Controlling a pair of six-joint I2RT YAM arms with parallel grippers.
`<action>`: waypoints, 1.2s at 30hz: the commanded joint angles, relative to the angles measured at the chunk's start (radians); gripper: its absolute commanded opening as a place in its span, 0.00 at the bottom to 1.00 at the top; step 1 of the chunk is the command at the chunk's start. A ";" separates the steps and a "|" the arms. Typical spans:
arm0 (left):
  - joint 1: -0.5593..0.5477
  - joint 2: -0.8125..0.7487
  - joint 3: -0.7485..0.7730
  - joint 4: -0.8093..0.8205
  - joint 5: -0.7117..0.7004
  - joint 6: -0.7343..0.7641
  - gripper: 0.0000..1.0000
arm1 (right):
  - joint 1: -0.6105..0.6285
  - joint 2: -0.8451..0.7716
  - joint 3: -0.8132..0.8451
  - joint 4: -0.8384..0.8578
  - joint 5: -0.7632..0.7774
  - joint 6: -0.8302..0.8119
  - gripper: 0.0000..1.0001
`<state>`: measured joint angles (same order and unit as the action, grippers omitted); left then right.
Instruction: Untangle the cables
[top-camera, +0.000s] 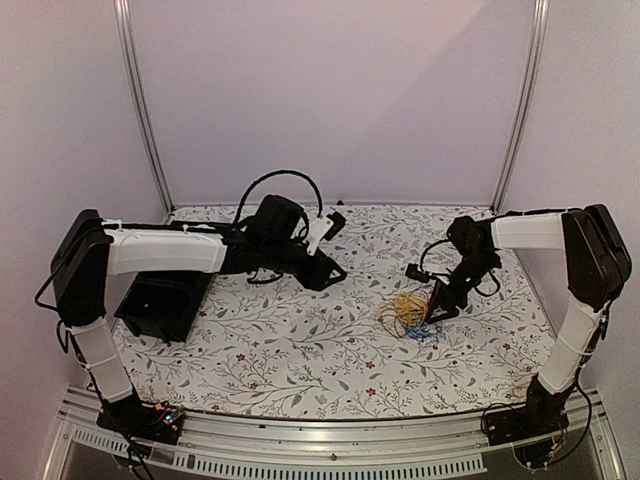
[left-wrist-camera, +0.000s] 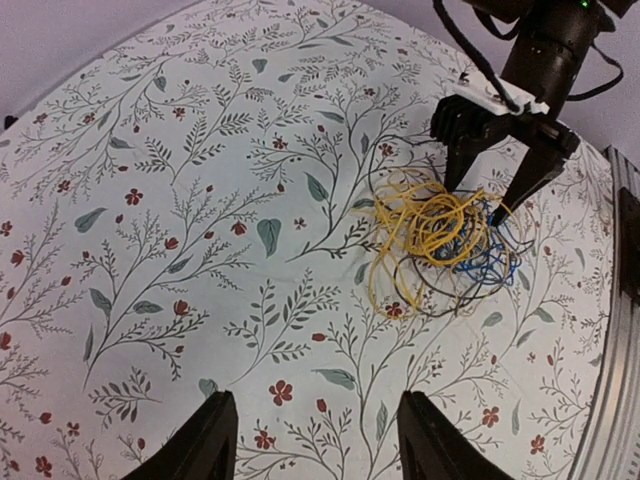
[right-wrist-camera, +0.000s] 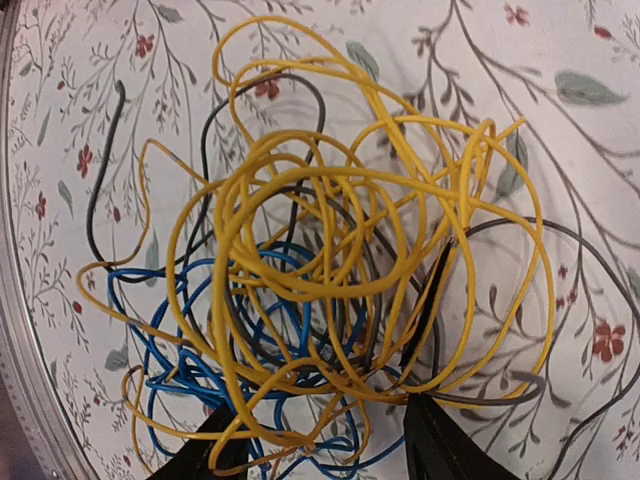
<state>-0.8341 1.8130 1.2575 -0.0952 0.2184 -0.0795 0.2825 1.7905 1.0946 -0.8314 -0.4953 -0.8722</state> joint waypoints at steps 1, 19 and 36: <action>-0.010 0.005 -0.017 -0.004 -0.016 -0.004 0.57 | 0.136 0.041 0.147 -0.029 -0.117 0.129 0.61; -0.001 0.054 0.016 0.036 0.033 -0.081 0.55 | 0.022 0.074 0.314 -0.017 0.042 0.224 0.43; 0.001 0.062 0.046 0.009 0.024 -0.104 0.54 | 0.056 0.245 0.408 -0.056 -0.146 0.175 0.48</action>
<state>-0.8337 1.8656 1.2785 -0.0879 0.2359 -0.1699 0.3138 2.0018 1.4837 -0.8658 -0.5873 -0.6811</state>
